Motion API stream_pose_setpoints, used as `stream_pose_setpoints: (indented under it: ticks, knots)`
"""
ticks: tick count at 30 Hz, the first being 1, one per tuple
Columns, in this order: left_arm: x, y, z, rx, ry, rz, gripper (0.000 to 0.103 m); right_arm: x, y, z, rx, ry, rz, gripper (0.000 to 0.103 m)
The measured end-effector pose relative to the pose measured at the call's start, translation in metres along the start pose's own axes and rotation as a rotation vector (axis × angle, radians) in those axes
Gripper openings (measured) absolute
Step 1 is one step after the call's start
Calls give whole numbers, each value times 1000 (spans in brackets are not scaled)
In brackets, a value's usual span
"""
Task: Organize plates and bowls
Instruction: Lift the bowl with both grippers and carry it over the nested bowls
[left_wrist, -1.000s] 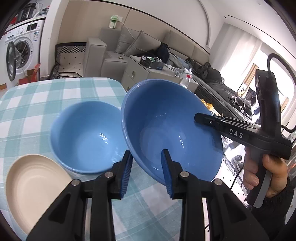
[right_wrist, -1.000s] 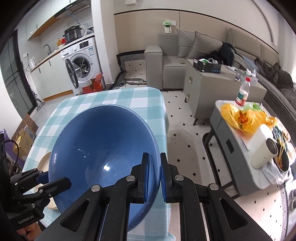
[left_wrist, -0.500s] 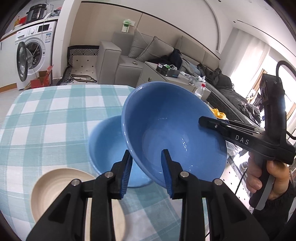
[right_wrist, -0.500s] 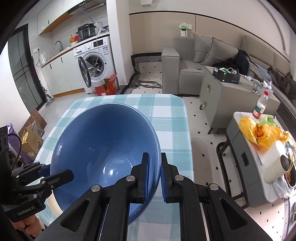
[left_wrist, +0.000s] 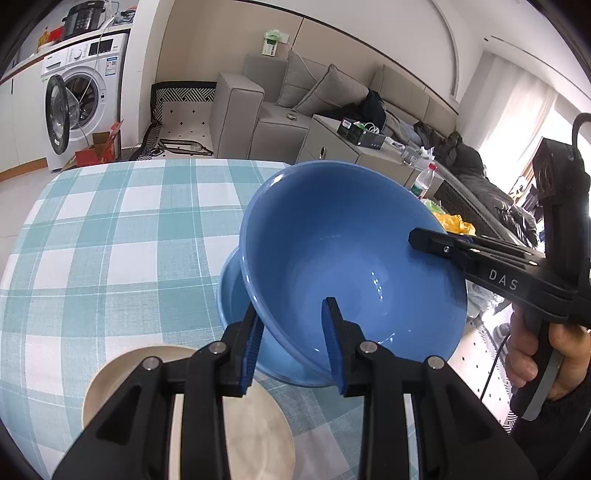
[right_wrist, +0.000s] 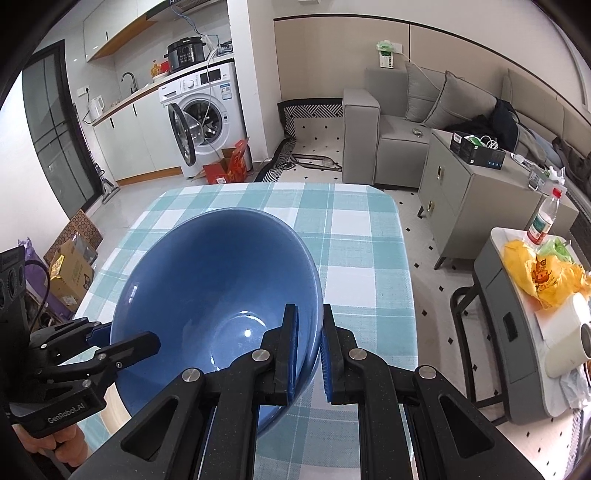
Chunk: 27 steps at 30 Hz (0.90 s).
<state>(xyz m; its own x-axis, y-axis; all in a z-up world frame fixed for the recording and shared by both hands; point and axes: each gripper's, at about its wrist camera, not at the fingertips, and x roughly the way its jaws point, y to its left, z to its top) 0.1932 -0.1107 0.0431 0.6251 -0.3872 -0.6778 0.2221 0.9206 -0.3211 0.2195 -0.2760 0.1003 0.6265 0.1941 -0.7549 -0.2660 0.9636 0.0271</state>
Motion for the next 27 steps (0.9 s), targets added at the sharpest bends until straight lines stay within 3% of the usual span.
stream_pose_setpoints:
  ticks: [18,27]
  knots:
    - [29,21,-1,-12,59,19,30,45,-2,1,3,61,9,11]
    - [39,24,-3,6,73,32,31,65,3,-5,-25,88,-31,11]
